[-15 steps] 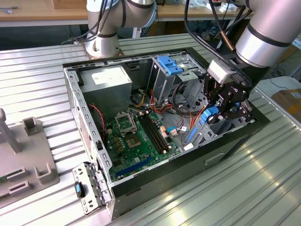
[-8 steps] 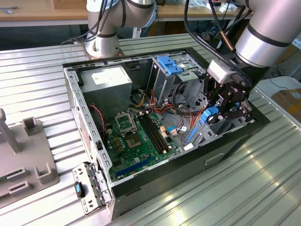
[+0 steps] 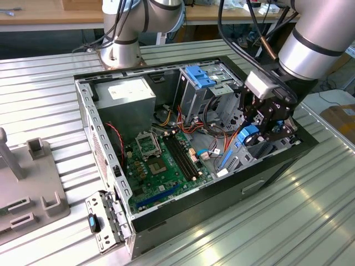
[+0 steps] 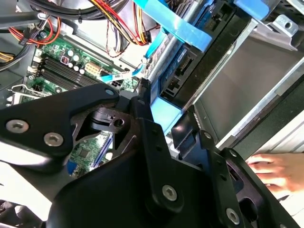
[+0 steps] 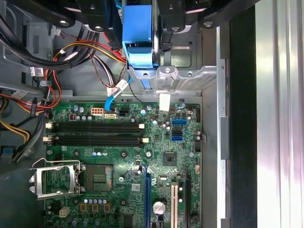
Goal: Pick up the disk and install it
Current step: 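Insert the disk into the insertion slot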
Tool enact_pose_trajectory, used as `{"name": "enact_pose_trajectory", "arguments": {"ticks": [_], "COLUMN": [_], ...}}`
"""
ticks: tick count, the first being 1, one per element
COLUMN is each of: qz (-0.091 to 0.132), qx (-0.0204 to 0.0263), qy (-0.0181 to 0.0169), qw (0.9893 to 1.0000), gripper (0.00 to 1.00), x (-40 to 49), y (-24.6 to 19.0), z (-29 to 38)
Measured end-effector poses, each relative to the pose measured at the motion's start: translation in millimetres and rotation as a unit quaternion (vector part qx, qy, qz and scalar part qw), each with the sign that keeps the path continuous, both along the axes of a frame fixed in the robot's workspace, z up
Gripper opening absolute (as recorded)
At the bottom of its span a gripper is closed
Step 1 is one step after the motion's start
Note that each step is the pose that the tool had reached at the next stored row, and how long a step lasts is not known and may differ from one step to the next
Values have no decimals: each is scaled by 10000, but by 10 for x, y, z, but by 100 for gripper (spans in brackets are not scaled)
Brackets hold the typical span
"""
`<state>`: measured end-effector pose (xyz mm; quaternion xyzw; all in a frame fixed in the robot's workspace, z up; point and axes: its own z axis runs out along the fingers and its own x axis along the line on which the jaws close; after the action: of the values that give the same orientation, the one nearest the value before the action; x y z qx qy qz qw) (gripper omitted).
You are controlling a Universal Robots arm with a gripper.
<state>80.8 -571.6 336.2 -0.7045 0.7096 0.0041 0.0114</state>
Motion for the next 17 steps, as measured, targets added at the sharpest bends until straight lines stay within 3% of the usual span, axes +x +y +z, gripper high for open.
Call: {"name": "enact_pose_trajectory", "arguments": {"ticks": [8,10,11,13,17], "qz": [0,0,0,0,0], "qx": [-12,-11,-11,-12,-11], "qy": [2,2,2,2,2], "qw": [10000,10000,10000,10000,10000], "gripper": [44,45,52,52,52], "x": [-1,-1,0,-1,-1], "y": [0,0,0,-1,1], "z": [23,23,23,31,108]}}
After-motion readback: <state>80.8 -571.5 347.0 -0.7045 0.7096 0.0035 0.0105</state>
